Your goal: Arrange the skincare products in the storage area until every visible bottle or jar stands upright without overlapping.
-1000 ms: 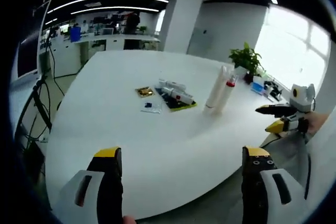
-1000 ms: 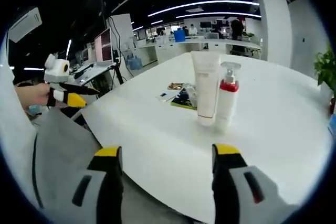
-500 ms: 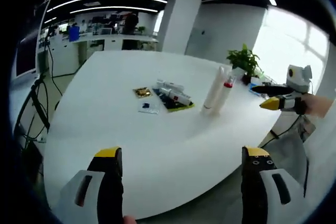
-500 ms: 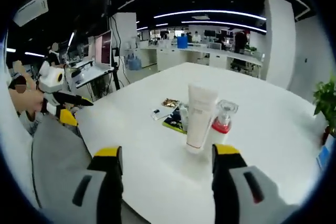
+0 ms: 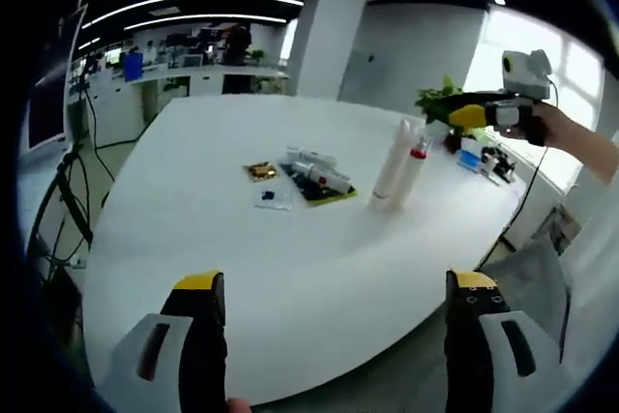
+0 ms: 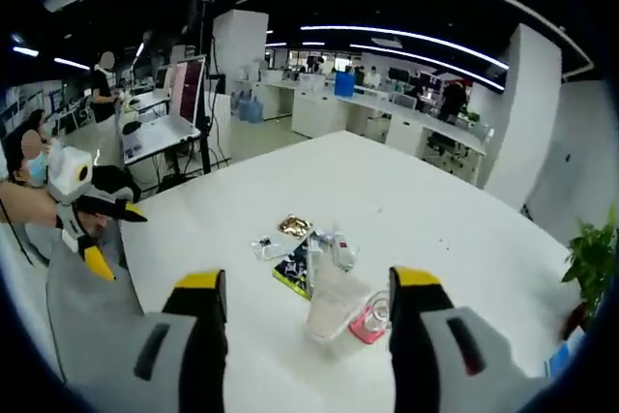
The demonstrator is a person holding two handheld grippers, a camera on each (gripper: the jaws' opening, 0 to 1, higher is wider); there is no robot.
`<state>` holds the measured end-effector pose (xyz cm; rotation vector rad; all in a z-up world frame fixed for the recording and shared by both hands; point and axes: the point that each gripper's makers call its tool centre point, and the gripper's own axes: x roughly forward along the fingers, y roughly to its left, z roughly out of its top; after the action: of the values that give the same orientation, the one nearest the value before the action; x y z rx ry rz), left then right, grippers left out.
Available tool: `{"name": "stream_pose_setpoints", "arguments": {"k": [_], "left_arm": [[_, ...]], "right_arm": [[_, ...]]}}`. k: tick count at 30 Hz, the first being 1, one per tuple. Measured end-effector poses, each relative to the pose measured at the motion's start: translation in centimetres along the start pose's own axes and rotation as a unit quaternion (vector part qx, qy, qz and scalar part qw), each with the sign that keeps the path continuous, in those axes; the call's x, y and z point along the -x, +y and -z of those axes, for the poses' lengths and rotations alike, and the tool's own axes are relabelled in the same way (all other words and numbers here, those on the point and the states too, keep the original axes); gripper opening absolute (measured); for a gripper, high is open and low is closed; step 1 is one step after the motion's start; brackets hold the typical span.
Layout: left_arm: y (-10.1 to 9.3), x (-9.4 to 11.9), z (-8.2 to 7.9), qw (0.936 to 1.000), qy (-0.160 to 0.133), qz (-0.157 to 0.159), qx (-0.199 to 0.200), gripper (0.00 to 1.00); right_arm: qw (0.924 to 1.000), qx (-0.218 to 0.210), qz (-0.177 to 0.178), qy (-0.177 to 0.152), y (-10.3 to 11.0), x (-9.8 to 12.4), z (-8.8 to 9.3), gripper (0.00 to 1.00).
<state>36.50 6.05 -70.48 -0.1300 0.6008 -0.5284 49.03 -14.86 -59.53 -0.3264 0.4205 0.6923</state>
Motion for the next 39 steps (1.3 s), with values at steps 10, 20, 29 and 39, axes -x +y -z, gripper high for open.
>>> {"name": "stream_pose_setpoints", "arguments": {"k": [10, 20, 29, 39], "left_arm": [[0.4, 0.2, -0.4, 0.9996, -0.013, 0.0, 0.025, 0.92], [0.4, 0.2, -0.4, 0.9994, -0.013, 0.002, 0.031, 0.92], [0.4, 0.3, -0.5, 0.9995, -0.016, -0.006, 0.027, 0.9], [0.7, 0.5, -0.8, 0.999, -0.027, -0.004, 0.035, 0.9]], "right_arm": [[0.9996, 0.024, 0.01, -0.01, -2.1, -1.5, -3.6, 0.66], [0.9983, 0.056, -0.015, 0.001, 0.0, -5.0, -7.3, 0.63], [0.9996, 0.001, -0.021, -0.019, 2.0, -8.0, -12.6, 0.58], [0.9945, 0.098, -0.035, 0.011, 3.4, -12.6, -13.5, 0.59]]}}
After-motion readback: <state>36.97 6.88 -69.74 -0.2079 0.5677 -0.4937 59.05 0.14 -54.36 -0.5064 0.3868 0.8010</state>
